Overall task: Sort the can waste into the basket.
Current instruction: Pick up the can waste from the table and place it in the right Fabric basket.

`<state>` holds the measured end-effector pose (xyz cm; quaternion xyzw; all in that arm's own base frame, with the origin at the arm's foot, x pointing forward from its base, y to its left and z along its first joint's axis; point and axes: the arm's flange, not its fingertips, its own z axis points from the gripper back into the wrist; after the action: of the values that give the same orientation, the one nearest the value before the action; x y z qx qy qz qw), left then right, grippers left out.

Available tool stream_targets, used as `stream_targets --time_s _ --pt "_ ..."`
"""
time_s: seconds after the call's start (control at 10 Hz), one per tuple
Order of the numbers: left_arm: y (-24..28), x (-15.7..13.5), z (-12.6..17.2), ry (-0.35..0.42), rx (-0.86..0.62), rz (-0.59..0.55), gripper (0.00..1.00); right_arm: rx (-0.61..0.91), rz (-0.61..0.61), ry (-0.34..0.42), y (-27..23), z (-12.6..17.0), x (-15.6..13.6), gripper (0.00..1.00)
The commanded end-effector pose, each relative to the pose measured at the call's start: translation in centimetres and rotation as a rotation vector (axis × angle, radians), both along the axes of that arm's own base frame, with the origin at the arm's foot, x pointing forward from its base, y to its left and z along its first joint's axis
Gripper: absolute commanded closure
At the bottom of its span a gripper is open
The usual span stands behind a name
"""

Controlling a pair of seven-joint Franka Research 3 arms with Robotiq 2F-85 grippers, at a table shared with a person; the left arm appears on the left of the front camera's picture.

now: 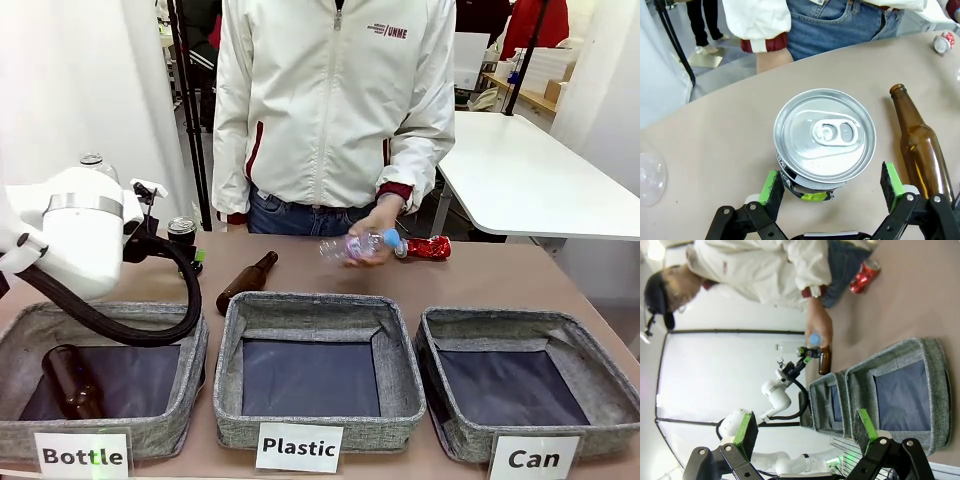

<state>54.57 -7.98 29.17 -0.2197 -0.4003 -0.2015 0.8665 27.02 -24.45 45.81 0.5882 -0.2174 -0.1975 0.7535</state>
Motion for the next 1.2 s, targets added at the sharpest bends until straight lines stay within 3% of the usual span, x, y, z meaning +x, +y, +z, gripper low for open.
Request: stream_targets --time_s 0.0,0.1,0.2,0.3,0.5,0.6,0.8,1.1 --pt "-0.5 0.1 -0.7 -0.088 -0.024 -0.002 0.00 0.025 -0.012 -0.001 0.0 0.6 0.2 0.00" --pt "-0.5 0.1 -0.7 -0.092 -0.020 -0.001 0.58 0.025 -0.012 -0.001 0.0 0.6 0.2 0.00" --pt "-0.6 0.1 -0.7 -0.110 -0.016 -0.006 0.59 0.025 -0.012 -0.001 0.0 0.6 0.2 0.00" --pt "-0.7 0.0 -0.8 -0.117 -0.019 -0.015 1.00 0.025 -0.012 -0.001 0.0 0.6 0.2 0.00" --pt "-0.7 0.0 -0.7 -0.117 -0.018 -0.011 1.00 0.025 -0.012 -0.001 0.0 0.6 0.2 0.00" --pt "-0.7 0.1 -0.7 -0.114 -0.019 -0.008 0.85 0.025 -0.012 -0.001 0.0 0.6 0.2 0.00" --pt "-0.7 0.1 -0.6 -0.115 -0.022 0.000 1.00 0.025 -0.012 -0.001 0.0 0.6 0.2 0.00" --pt "0.3 -0.5 1.2 -0.112 -0.059 -0.007 1.00 0.025 -0.012 -0.001 0.0 0.6 0.2 0.00"
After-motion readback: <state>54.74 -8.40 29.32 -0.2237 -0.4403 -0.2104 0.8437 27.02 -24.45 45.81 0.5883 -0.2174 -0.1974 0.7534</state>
